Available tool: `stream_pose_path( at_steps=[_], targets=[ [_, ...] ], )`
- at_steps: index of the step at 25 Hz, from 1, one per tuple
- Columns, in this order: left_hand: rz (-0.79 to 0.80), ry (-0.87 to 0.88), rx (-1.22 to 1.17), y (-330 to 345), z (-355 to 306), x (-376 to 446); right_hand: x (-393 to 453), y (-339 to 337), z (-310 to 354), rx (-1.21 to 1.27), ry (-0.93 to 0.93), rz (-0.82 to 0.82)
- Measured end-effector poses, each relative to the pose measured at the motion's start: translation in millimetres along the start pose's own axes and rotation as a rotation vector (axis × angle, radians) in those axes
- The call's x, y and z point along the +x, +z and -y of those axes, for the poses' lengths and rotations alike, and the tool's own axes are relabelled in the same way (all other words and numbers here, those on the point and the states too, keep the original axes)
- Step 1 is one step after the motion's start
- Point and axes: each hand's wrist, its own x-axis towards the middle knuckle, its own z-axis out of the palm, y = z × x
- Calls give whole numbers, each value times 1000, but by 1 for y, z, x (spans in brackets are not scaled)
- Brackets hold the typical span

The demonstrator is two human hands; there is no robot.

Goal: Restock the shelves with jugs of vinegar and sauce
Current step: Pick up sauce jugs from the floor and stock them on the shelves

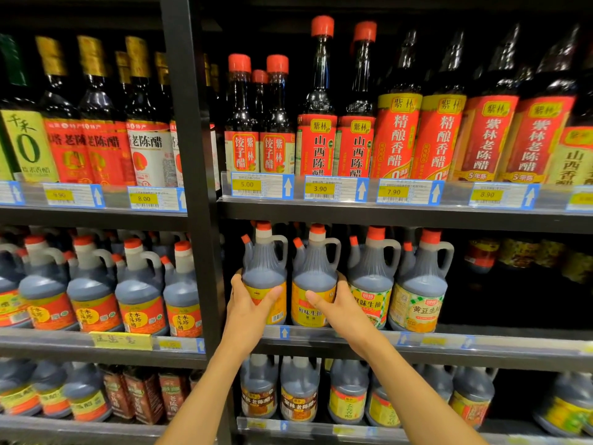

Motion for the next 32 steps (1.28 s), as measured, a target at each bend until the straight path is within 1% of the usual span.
stream_pose_path(
  at_steps=[6,9,13,16,20,22,25,27,29,32],
  targets=[
    [-5,-9,33,2,-1,-3,-1,3,0,28,3,-38],
    [1,-10,64,2,0,-8,-5,5,-1,-22,21,-86],
    [53,13,131,-5,0,-19,-21,5,1,-73,14,-79],
    [130,79,175,-15,-4,-31,-43,1,9,-133,20,-81],
    [238,172,232,-35,-15,-54,-87,-6,22,-363,19,-79],
    [328,228,287,-42,-15,-73,-115,-9,25,-477,22,-80],
    [465,264,527,-52,-8,-107,-162,-13,29,-734,55,-90],
    [531,327,662,-55,-6,-129,-196,-19,26,-905,105,-80],
    [599,385,753,-55,-7,-151,-232,-25,24,-1007,177,-75],
    [659,463,886,-50,-4,-189,-287,-35,17,-1093,253,-85]
  ],
)
